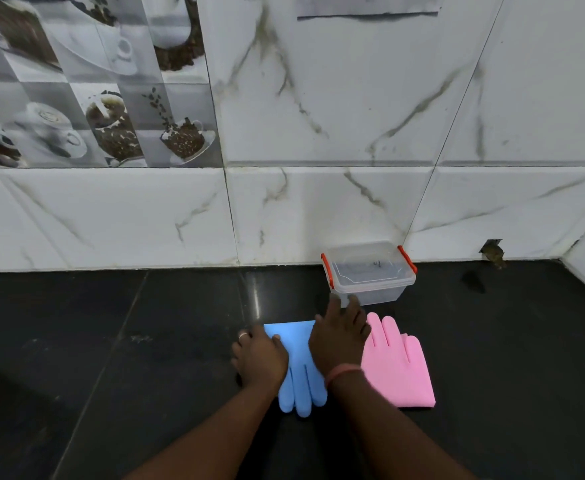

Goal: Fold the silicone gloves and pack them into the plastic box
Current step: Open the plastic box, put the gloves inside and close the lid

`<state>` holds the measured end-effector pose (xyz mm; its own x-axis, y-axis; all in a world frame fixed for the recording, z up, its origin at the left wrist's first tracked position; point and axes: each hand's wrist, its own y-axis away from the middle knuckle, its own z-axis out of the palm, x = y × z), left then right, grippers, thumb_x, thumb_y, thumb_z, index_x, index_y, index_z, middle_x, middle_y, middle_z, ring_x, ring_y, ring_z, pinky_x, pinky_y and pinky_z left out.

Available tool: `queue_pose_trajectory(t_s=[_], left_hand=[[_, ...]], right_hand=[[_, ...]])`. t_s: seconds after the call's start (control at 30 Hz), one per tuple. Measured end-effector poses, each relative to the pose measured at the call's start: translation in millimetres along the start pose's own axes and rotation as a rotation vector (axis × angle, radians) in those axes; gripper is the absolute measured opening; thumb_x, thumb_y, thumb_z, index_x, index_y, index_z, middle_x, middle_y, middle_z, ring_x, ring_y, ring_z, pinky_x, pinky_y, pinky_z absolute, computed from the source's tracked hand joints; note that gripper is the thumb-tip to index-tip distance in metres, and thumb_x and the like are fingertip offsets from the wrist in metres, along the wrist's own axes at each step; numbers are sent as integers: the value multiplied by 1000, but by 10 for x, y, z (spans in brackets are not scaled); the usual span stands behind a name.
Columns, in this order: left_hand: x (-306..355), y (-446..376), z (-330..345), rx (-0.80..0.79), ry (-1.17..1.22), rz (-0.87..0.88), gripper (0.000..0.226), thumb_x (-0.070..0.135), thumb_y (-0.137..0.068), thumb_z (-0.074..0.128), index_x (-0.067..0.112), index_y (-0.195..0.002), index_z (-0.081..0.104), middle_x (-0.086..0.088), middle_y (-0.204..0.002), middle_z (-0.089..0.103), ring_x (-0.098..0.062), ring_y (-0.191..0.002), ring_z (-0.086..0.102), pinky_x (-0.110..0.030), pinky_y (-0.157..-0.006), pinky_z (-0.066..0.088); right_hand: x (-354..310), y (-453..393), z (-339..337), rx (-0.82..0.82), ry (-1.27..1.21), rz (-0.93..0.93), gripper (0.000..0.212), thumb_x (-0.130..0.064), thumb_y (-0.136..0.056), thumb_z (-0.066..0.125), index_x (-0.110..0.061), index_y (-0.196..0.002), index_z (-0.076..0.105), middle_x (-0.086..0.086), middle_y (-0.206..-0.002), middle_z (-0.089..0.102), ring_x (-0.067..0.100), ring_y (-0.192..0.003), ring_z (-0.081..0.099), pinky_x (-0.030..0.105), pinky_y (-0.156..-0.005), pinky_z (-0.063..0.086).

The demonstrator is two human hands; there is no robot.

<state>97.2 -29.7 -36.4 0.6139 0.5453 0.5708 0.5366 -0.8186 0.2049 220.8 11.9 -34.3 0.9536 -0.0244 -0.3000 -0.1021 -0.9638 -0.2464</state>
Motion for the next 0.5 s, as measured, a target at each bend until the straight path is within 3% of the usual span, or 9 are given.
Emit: queue_pose_trajectory(t_s=[0.1, 0.23, 0.3, 0.43, 0.5], left_hand=[[130, -27, -89, 14, 26, 39, 47, 30, -100, 52, 19, -145, 45, -15, -149, 43, -34, -137, 39, -46, -112, 35], [214, -24, -149, -22, 183, 40, 45, 20, -98, 54, 18, -143, 51, -16, -141, 51, -33, -133, 46, -39, -112, 35], [220, 4, -165, -40, 304, 53, 38, 15, -97, 55, 16, -135, 59, -15, -132, 55, -30, -122, 56, -36, -105, 44], [280, 81, -243, -42, 557, 76, 26, 11, -99, 53, 15, -121, 66, 2, -112, 61, -14, -102, 63, -18, -77, 42], [350, 122, -314, -59, 682, 39, 22, 18, -101, 53, 14, -118, 67, 0, -103, 65, -10, -90, 62, -21, -72, 50]], right_hand=[[47, -438, -114, -108, -1, -11, 62, -19, -93, 62, -17, -148, 34, 17, -150, 31, 29, -111, 58, 39, -89, 55], [109, -800, -209, -201, 0, -18, 56, -8, -83, 75, -14, -132, 48, 13, -137, 46, 28, -107, 66, 37, -90, 57], [141, -860, -247, -206, 13, -54, 57, -11, -80, 80, -13, -131, 52, 11, -133, 53, 26, -110, 66, 36, -93, 56], [48, -753, -419, -79, 19, -234, 39, -21, -86, 72, -13, -121, 57, 7, -118, 58, 23, -101, 65, 34, -81, 58], [-83, -595, -591, 24, -66, -287, 26, -23, -91, 66, -13, -114, 59, 6, -111, 58, 21, -94, 63, 32, -73, 57]])
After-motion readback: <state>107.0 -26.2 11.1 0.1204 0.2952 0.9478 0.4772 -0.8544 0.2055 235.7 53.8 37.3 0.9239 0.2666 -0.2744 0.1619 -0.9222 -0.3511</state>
